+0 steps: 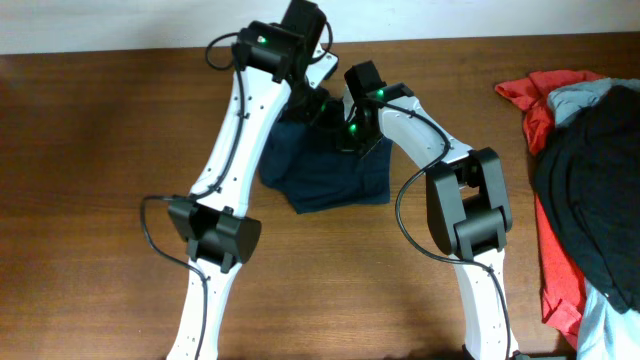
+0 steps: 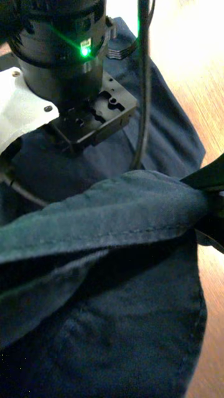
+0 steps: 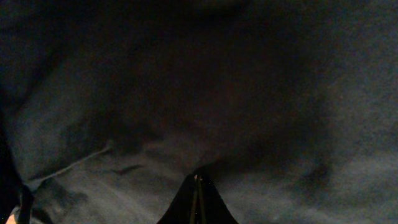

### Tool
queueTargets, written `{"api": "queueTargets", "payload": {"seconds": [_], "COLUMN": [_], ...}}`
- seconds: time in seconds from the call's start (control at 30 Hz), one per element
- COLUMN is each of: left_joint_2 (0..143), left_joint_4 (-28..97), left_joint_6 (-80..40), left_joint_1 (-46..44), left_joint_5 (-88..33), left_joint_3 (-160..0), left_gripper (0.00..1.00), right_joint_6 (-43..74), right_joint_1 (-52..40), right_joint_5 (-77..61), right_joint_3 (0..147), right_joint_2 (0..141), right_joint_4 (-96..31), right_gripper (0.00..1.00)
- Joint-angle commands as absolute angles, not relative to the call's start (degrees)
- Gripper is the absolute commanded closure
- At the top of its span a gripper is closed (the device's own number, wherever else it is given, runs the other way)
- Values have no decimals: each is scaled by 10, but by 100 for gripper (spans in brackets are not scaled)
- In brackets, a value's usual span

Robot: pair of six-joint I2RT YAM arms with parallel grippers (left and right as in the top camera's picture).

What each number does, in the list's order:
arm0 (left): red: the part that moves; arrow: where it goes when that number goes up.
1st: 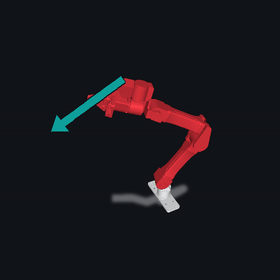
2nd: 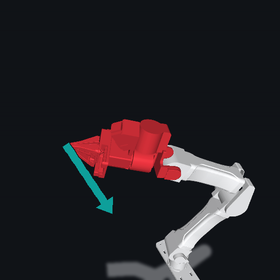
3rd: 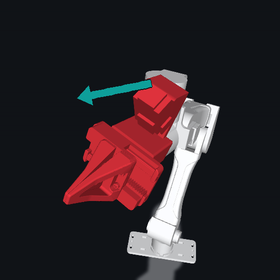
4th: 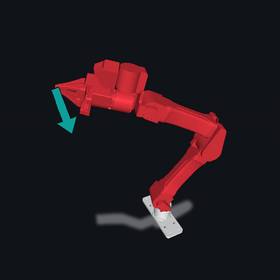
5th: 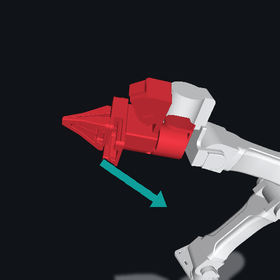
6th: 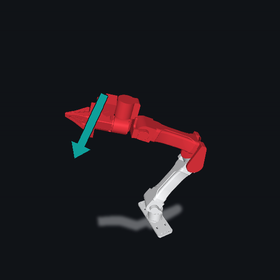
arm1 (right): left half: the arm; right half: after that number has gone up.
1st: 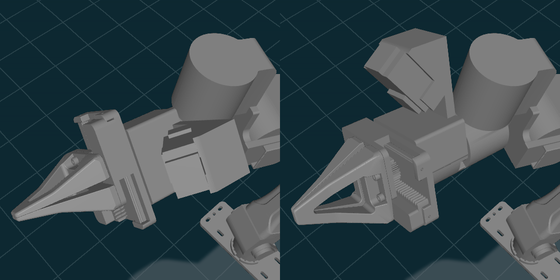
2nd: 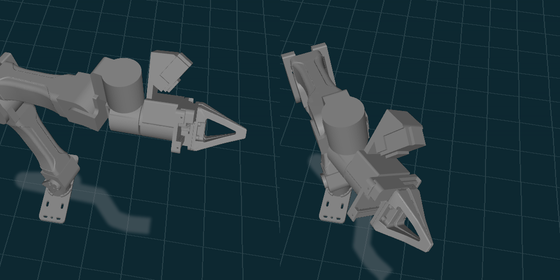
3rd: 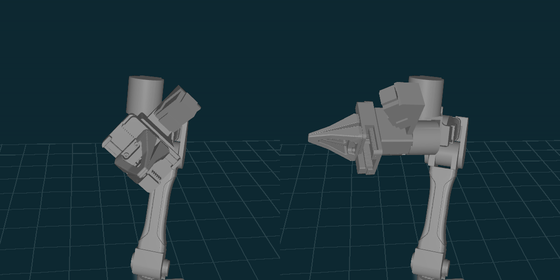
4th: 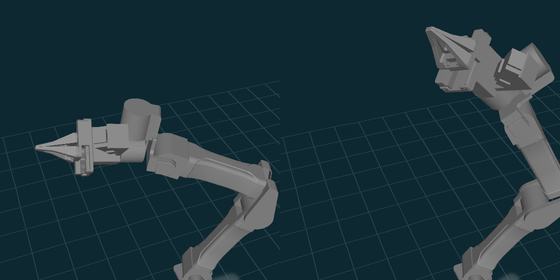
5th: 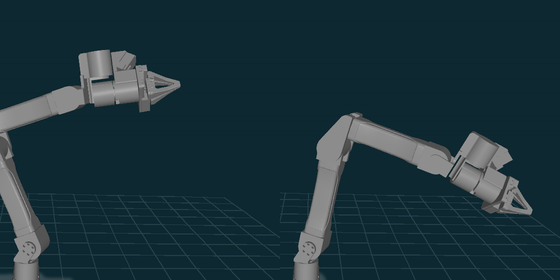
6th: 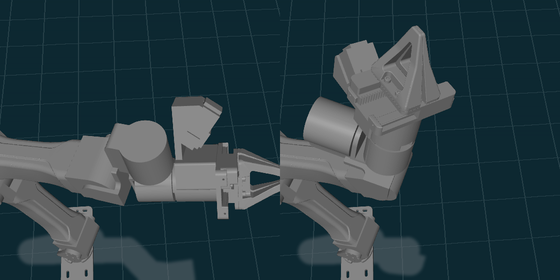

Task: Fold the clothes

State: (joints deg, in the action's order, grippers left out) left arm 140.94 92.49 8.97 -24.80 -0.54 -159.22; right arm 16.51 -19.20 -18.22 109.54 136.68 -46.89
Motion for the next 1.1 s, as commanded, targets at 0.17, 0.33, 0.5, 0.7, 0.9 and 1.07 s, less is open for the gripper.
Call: {"api": "queueTargets", "payload": {"seconds": [0.17, 0.33, 0.5, 0.7, 0.9, 1.07], "left_joint_2": [1438, 1438, 1438, 1438, 1438, 1444], "left_joint_4": [922, 922, 921, 913, 911, 908], "left_joint_6": [82, 82, 82, 82, 82, 82], "left_joint_1": [-273, -274, -274, -274, -275, -281], "left_joint_5": [-28, -28, -29, -76, -78, -78], "left_joint_3": [-1602, -1602, -1602, -1602, -1602, -1602], "left_gripper": [99, 99, 99, 99, 99, 99], "right_joint_6": [170, 170, 168, 149, 133, 123], "right_joint_1": [-186, -163, -127, -96, -85, -86], "right_joint_5": [-173, -170, -116, -95, -53, -55], "right_joint_3": [1096, 1153, 1232, 1239, 1229, 1229], "right_joint_2": [1371, 1362, 1362, 1362, 1369, 1373], "right_joint_4": [-465, -518, -605, -628, -598, -564], "right_gripper": [96, 95, 95, 95, 95, 95]}}
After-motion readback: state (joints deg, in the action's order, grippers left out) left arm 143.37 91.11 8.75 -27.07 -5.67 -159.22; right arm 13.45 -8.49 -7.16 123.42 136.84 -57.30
